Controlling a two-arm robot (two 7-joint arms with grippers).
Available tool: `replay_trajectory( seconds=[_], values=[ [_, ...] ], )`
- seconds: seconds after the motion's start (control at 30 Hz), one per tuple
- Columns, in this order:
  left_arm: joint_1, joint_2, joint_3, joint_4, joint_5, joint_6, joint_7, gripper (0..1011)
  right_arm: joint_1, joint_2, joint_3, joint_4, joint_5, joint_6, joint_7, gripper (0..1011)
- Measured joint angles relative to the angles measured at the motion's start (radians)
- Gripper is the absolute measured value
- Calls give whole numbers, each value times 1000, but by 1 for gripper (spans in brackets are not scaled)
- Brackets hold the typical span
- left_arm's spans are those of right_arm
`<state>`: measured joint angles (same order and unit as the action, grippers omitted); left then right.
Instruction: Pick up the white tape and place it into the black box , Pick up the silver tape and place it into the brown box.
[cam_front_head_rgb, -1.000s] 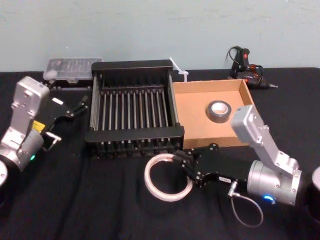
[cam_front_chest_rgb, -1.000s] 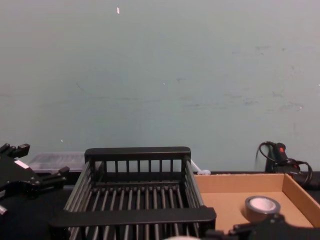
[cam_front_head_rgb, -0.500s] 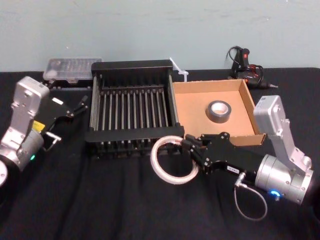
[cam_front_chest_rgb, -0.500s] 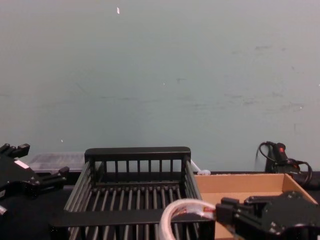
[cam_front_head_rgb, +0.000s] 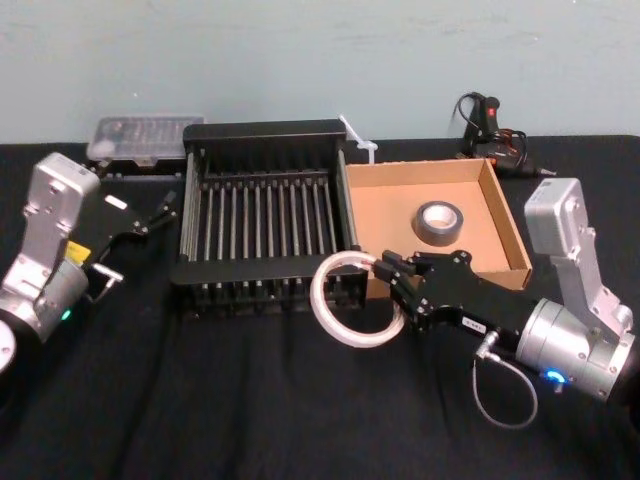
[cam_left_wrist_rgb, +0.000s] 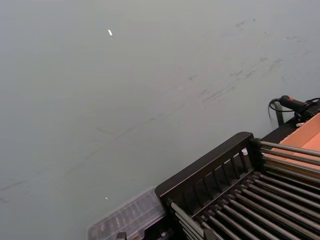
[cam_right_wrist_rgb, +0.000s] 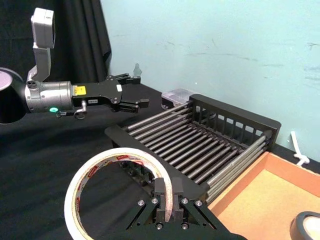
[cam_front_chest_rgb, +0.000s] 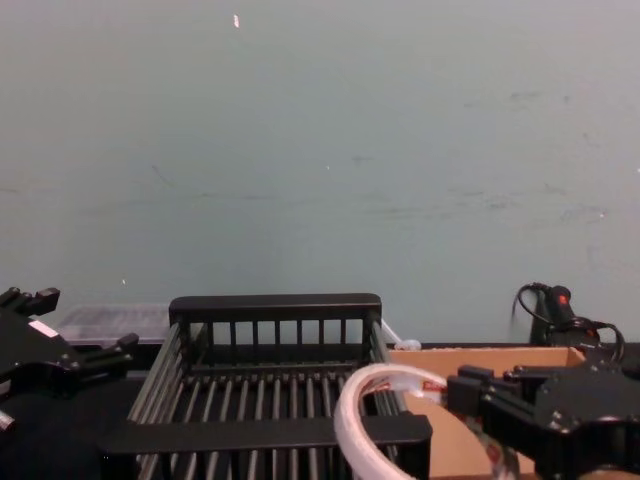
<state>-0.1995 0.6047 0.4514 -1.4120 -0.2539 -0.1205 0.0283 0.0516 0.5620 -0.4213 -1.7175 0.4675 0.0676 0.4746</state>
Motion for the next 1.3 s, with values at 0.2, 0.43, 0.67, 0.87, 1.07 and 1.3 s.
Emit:
replay_trajectory(
  seconds=[0.2,0.43,0.67,0.87,1.07,1.3],
  values=[
    [0,0,0,0,0,0,0,1001,11,-9,0,5,-1,9,-7,92],
    [0,0,0,0,0,0,0,1001,26,-28,0,17,-7,21,-24,92],
    [0,0,0,0,0,0,0,1001,55,-54,-3,46,-14,36,-36,92],
    [0,0,0,0,0,0,0,1001,91,-80,-11,77,-21,43,-39,92],
    [0,0,0,0,0,0,0,1002,140,-113,-23,124,-29,49,-40,92],
    [0,0,0,0,0,0,0,1001,207,-158,-44,194,-40,58,-37,92]
  ],
)
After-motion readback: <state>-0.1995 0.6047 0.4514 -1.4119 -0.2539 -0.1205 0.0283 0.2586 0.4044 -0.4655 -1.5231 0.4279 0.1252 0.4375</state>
